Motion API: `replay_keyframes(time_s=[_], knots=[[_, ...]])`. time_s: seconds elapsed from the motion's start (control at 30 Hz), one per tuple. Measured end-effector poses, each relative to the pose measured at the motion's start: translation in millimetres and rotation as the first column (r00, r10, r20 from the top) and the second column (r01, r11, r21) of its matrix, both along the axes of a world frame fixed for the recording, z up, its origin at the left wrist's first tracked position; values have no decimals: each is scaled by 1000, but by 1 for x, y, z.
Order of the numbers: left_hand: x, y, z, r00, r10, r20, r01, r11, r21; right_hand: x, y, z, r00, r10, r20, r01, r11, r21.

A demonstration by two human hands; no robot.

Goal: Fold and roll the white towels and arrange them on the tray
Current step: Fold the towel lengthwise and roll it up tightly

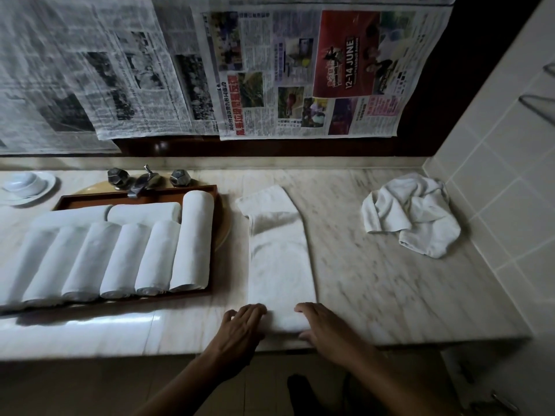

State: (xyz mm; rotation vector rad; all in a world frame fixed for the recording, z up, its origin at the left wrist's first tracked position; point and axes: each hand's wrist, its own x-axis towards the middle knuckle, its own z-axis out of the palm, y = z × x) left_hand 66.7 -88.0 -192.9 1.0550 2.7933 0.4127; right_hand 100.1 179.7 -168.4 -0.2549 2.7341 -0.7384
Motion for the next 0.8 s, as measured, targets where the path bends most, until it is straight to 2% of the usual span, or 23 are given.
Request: replay_keyframes(time_s=[0.13, 0.23, 0.47, 0.63, 0.73, 0.8], knots=[[6, -9, 3, 999, 3, 43, -9, 990, 142, 1, 7, 3, 998, -7, 58, 9, 1000, -29], [9, -9, 8, 991, 79, 104, -95, 983, 156, -1, 11, 1, 1000, 2, 24, -1, 999, -42], [3, -6, 7, 960, 166, 225, -175, 984, 20, -6, 16, 3, 999, -31, 21, 33, 996, -78], [0, -5, 10, 879, 260, 399, -372, 898, 234, -8, 15, 7, 991, -120, 61, 128, 977, -168], [-5, -2, 13, 833, 300, 465, -451, 855, 256, -12, 11, 3, 989, -150, 2, 148, 976, -162], [-9, 2, 17, 802, 331, 497, -504, 822, 266, -15, 7, -2, 978, -179, -111, 166, 979, -119]])
